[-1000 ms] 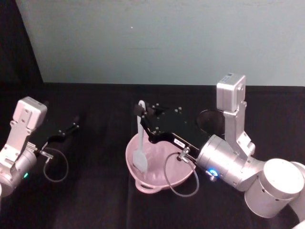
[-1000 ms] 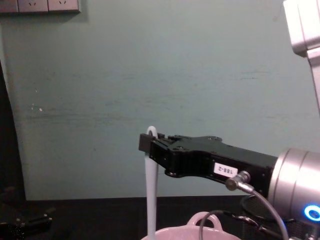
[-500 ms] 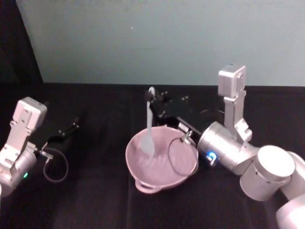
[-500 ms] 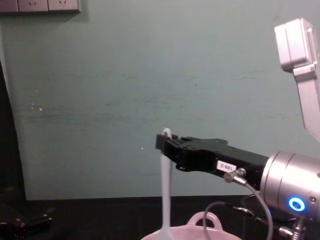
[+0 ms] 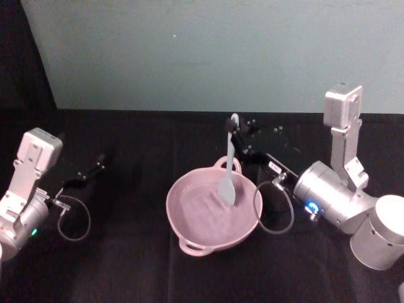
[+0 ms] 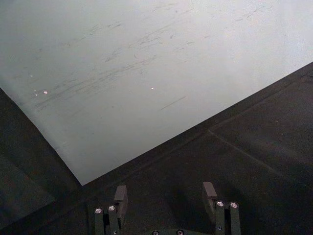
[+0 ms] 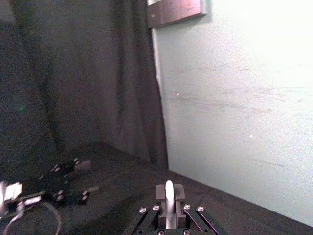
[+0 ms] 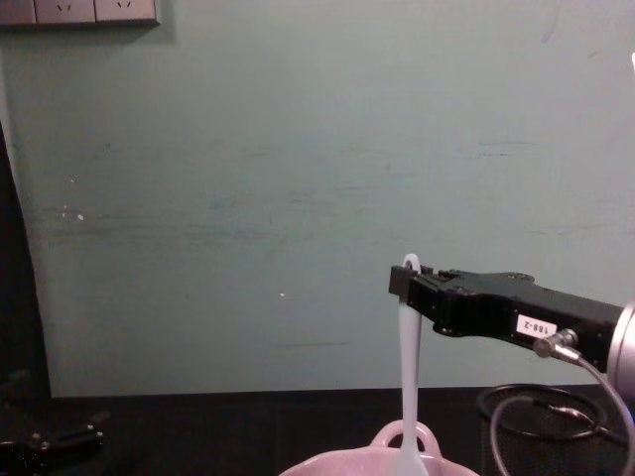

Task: Use the one hand to pick up the spoon and stir the clear water in the bowl.

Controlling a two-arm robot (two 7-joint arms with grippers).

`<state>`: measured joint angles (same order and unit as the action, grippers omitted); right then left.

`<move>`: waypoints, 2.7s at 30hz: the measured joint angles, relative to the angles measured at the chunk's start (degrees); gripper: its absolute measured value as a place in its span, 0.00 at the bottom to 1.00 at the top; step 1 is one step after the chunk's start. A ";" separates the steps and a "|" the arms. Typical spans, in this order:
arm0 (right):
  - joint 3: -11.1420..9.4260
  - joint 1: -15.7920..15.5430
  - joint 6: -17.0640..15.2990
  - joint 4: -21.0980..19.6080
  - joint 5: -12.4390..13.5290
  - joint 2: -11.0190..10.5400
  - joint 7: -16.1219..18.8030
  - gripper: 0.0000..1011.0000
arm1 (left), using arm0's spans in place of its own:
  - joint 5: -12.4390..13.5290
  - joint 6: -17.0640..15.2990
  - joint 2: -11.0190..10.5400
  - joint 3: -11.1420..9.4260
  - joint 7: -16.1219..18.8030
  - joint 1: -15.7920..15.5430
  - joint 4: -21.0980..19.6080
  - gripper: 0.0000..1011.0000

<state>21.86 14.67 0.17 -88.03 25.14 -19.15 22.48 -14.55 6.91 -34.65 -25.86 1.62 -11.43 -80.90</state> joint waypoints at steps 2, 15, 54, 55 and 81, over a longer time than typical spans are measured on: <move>0.59 -0.51 -0.79 -1.25 -0.35 -0.80 0.65 0.11 | 0.00 0.00 0.00 0.00 0.00 0.00 0.00 0.99; 5.14 -1.88 -2.32 -6.75 -0.77 -1.91 3.76 0.11 | 0.00 0.00 0.00 0.00 0.00 0.00 0.00 0.99; -11.56 -4.61 1.57 -9.30 7.38 -7.84 -2.10 0.11 | 0.00 0.00 0.00 0.00 0.00 0.00 0.00 0.99; -11.56 -4.62 1.66 -8.95 7.38 -7.72 -2.09 0.11 | 0.00 0.00 0.00 0.00 0.00 0.00 0.00 0.99; -10.23 -5.53 2.09 1.88 12.53 -2.97 -0.04 0.11 | 0.00 0.00 0.00 0.00 0.00 0.00 0.00 0.99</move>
<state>11.63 9.14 2.26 -86.15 37.67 -22.12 22.43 -14.55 6.91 -34.65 -25.86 1.62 -11.43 -80.90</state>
